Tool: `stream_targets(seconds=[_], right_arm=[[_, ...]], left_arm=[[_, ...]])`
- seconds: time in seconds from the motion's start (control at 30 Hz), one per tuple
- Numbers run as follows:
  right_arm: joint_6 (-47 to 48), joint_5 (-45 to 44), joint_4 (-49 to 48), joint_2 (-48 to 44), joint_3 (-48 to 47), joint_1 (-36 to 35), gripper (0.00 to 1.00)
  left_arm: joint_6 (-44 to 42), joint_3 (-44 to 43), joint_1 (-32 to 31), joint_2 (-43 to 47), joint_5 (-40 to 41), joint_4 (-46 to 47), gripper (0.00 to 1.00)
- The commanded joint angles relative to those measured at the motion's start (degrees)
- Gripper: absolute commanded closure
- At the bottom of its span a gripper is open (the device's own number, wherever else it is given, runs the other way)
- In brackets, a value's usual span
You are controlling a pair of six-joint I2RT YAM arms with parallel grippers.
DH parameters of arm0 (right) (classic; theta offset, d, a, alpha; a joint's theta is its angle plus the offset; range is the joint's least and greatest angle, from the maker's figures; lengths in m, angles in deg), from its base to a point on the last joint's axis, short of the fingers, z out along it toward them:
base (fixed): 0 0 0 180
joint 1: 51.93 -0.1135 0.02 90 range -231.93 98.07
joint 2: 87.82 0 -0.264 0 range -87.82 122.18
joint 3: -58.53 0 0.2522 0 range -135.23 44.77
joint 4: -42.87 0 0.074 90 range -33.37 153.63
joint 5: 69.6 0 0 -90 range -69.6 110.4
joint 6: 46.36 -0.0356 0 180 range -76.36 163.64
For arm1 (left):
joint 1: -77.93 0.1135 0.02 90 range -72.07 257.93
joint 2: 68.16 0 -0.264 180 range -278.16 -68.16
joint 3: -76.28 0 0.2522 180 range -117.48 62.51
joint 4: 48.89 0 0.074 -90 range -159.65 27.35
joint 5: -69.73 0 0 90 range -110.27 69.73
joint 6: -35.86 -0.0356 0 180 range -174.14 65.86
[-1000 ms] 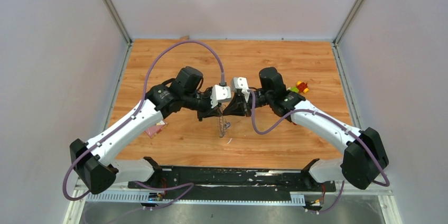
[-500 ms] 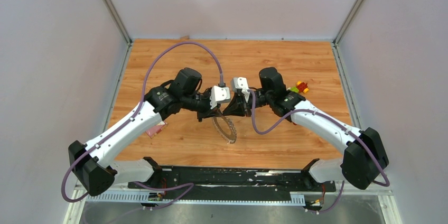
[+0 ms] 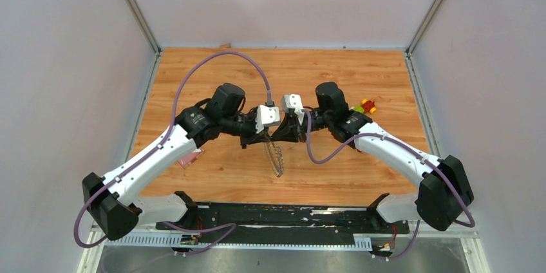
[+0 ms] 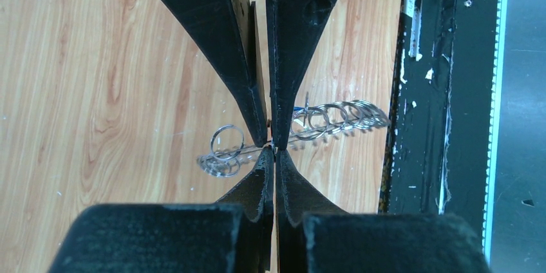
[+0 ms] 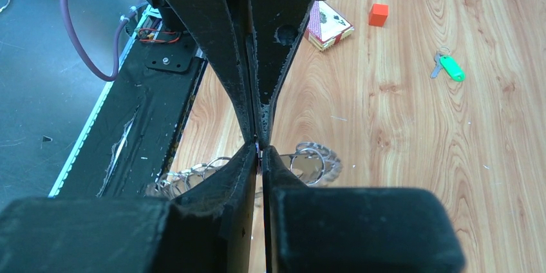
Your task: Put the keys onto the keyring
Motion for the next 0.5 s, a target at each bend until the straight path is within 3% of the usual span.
stream_targets(seconds=[0.0,0.47], right_arm=[[1.0,0.5,-0.2,-0.1,-0.5,-0.3,0.9],[1.8,1.0,0.9,-0.4,-0.9,-0.2,0.92]], left_arm=[[0.6,-0.1,-0.4,2.6,-2.5,4.1,1.0],[0.2,0.6,-0.4,3.2,-2.0,4.4,1.0]])
